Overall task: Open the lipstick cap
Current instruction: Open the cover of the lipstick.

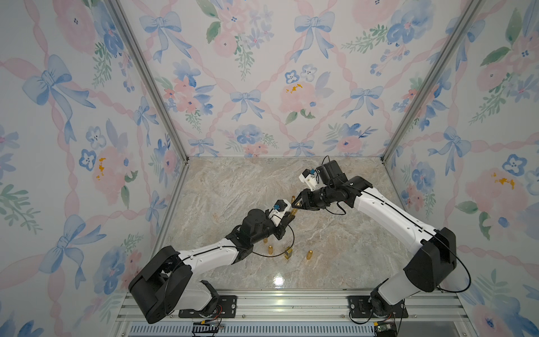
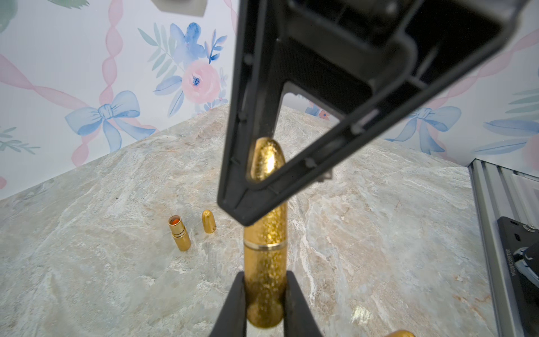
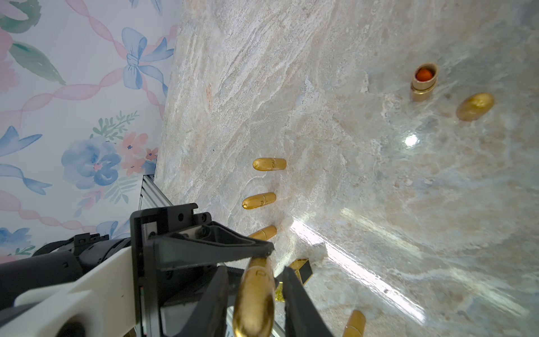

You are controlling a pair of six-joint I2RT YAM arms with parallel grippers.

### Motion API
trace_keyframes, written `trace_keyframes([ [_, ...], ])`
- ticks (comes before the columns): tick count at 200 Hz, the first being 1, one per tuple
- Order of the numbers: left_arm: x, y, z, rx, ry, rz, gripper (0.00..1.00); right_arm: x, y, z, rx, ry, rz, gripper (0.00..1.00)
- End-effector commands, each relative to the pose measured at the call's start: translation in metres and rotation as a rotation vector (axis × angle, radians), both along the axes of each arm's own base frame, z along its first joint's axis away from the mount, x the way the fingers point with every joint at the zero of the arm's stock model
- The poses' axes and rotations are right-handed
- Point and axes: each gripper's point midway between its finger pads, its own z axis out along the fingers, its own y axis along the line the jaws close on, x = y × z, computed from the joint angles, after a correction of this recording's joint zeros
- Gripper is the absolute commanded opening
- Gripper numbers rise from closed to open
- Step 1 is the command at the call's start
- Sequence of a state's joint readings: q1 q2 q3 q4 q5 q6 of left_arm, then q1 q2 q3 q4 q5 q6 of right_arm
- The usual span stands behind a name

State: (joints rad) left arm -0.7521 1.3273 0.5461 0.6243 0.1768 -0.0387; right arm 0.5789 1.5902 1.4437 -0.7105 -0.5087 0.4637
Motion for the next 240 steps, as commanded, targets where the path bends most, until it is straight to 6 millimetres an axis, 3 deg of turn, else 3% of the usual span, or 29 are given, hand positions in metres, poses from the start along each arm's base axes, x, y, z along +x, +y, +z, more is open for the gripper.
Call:
trace_keyframes([
  [1,-0.001,0.003,0.004,-0.019,-0.002,0.019,0.0,-0.003,0.001,-0.014,-0.031,0.017,0.014,0.29],
  [51,0.003,0.007,0.0,-0.011,0.003,0.05,0.0,0.001,0.0,-0.008,-0.031,-0.004,0.008,0.21],
  [196,0.005,0.017,-0.031,0.075,0.065,0.092,0.0,0.027,-0.009,0.036,0.019,-0.115,-0.063,0.19],
  [240,0.003,0.013,-0.028,0.082,0.064,0.061,0.0,0.032,-0.009,0.046,0.054,-0.13,-0.079,0.19],
])
